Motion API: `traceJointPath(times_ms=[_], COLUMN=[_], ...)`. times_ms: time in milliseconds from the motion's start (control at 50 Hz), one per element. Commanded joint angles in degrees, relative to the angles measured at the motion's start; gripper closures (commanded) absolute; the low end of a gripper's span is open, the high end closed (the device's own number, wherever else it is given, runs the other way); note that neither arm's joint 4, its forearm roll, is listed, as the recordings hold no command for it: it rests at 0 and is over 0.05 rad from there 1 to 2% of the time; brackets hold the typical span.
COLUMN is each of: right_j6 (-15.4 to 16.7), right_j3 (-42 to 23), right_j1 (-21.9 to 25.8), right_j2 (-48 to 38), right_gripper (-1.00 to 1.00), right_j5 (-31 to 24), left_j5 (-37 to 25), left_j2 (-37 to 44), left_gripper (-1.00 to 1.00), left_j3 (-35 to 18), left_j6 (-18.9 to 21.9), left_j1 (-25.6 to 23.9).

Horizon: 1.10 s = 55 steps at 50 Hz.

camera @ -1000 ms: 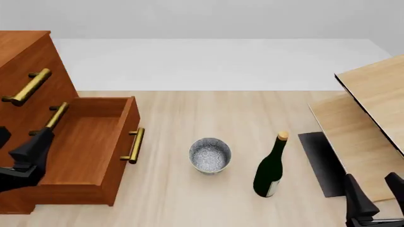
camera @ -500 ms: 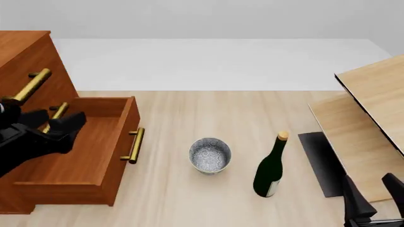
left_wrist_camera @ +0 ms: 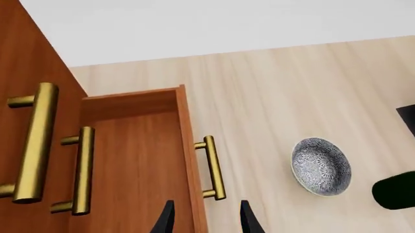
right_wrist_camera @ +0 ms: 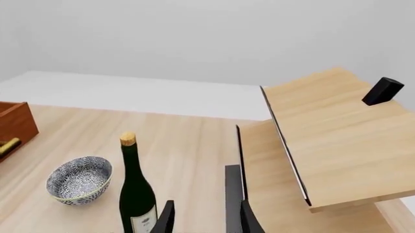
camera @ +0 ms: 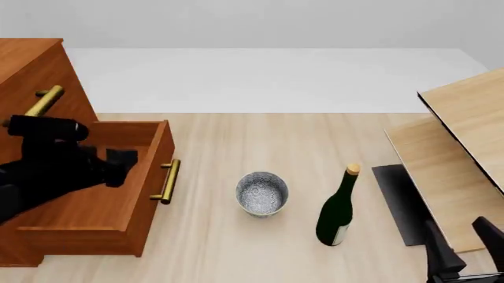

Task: Put the wine bottle in the bottom drawer of the cabinet.

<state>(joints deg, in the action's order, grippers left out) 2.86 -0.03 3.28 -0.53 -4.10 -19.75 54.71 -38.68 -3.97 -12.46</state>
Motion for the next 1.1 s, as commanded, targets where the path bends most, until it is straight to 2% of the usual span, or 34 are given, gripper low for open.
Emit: traceJointPath(times_ms=[20,40,80,120,140,180,320,340,360,400,440,540,660,1100], right_j6=[0.28,0.62,0.65,0.76,0.77,0.73,0.72,0.73,0.80,0.67,0.79,1.10,1.87,1.58], right_j3=[0.00,0.01,0.01,0.01,0.01,0.01,0.01,0.01,0.02,0.02,0.02,0.02,0.02,0.02], right_j1=[0.36,0.46,0.48,0.53,0.52,0.57,0.72,0.76,0.93,0.83,0.51,0.24,0.61,0.53], right_j2=[-0.24,-0.31,-0.42,-0.52,-0.56,-0.73,-0.81,-0.82,-0.68,-0.60,-0.66,-1.22,-1.58,-2.07], right_gripper=[-1.00,-1.00,-1.00,-1.00,-1.00,-1.00,-1.00,-1.00,-1.00,-1.00,-1.00,-1.00,-1.00,-1.00], right_j5=[-0.41,-0.51,-0.51,-0.45,-0.40,-0.40,-0.69,-0.69,-0.97,-1.02,-1.14,-0.81,-0.67,-0.62], left_j5=[1.06,1.17,1.87,1.97,2.19,2.52,4.09,4.20,4.61,5.41,5.83,7.50,9.67,15.37], left_j2=[4.06,4.66,4.93,5.78,5.90,6.13,7.26,7.25,7.59,7.93,8.26,8.96,10.47,14.65], left_gripper=[-1.00,-1.00,-1.00,-1.00,-1.00,-1.00,-1.00,-1.00,-1.00,-1.00,-1.00,-1.00,-1.00,-1.00], left_j3=[1.38,1.53,1.91,2.11,2.26,2.53,3.88,3.96,4.35,4.93,5.43,6.73,8.58,11.58], left_j6=[0.40,-0.41,0.98,-0.42,0.78,-0.18,0.44,0.26,-1.64,-0.41,-1.38,-0.38,-0.90,-2.02], left_j1=[-0.29,0.04,0.16,0.24,0.33,-0.21,-0.42,-0.61,-1.20,-0.62,-0.96,-0.50,-1.18,-1.40])
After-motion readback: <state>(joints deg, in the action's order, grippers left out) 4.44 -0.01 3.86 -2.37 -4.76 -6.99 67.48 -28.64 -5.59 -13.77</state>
